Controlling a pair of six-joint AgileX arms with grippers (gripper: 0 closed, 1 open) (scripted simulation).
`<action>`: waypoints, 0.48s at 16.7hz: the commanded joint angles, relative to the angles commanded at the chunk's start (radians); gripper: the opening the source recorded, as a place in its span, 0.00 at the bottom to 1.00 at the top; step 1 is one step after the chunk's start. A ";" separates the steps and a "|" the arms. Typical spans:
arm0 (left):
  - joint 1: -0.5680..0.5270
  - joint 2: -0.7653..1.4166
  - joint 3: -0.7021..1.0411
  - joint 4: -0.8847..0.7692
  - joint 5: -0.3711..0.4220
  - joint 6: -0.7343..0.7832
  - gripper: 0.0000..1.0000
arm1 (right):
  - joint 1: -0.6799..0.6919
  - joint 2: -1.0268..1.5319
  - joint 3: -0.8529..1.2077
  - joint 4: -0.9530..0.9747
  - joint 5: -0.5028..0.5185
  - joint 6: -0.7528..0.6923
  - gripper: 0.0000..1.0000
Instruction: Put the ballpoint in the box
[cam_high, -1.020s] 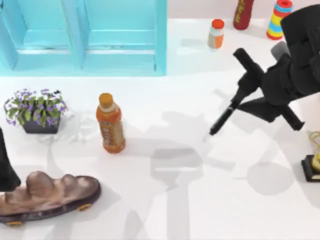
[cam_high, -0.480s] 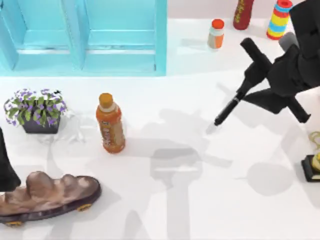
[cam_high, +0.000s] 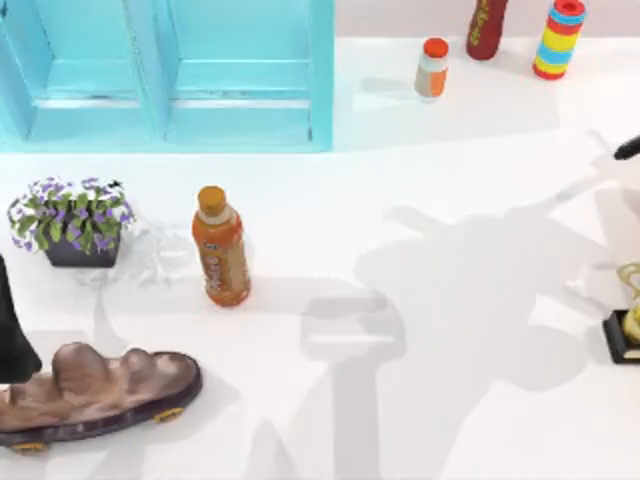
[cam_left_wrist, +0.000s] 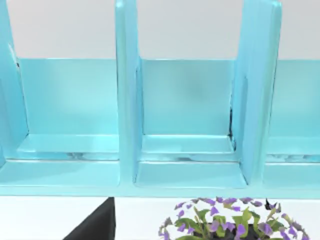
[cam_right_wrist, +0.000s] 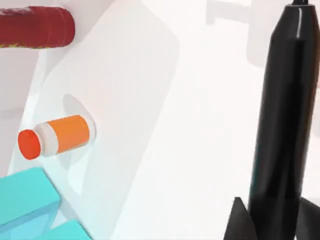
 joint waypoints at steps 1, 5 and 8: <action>0.000 0.000 0.000 0.000 0.000 0.000 1.00 | -0.074 -0.016 -0.011 -0.005 -0.008 -0.012 0.00; 0.000 0.000 0.000 0.000 0.000 0.000 1.00 | -0.369 -0.085 -0.074 -0.041 -0.049 -0.074 0.00; 0.000 0.000 0.000 0.000 0.000 0.000 1.00 | -0.541 -0.133 -0.132 -0.079 -0.081 -0.131 0.00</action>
